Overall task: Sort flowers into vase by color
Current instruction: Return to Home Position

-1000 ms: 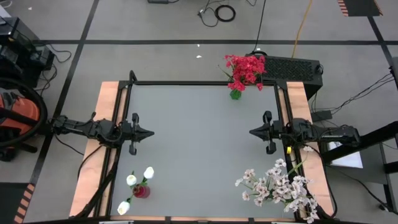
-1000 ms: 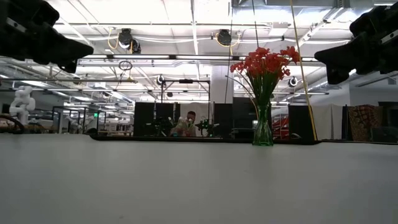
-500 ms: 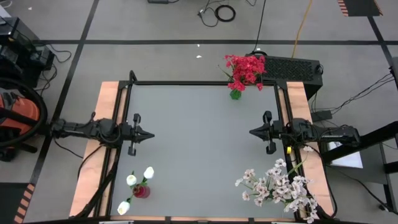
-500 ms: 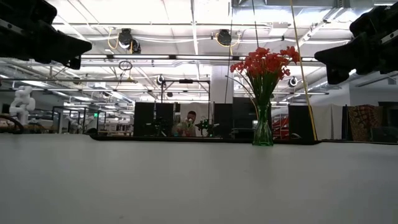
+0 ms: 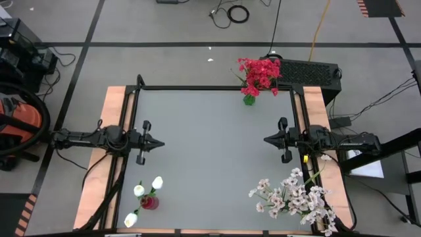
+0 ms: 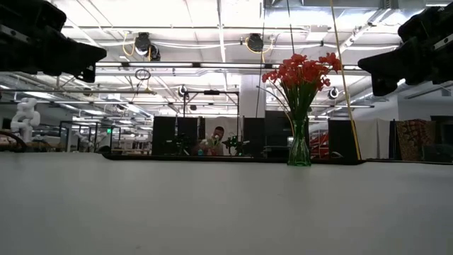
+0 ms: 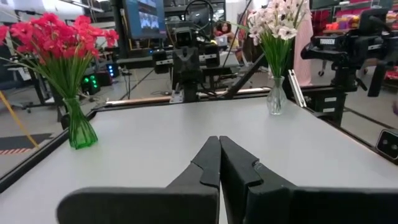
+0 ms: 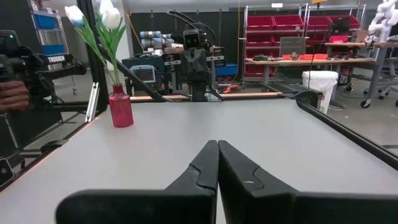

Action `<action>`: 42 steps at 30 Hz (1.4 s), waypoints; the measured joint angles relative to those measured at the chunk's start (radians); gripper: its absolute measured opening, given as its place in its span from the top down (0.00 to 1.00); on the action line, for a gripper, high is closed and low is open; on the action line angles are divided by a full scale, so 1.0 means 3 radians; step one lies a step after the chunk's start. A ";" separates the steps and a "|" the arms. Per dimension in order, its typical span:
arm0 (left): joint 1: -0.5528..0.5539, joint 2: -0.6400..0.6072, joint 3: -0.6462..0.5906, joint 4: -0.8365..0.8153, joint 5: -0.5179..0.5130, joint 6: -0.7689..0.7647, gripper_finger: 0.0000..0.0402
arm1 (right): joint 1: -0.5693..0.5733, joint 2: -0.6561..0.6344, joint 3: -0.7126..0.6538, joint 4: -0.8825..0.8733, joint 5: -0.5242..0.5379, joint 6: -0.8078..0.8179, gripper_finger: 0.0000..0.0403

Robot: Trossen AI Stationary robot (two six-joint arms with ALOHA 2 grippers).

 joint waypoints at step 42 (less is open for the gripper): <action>-0.0001 0.0022 -0.0006 -0.0005 -0.0121 -0.0268 1.00 | 0.0000 0.0000 -0.0001 0.0020 0.0001 0.0000 1.00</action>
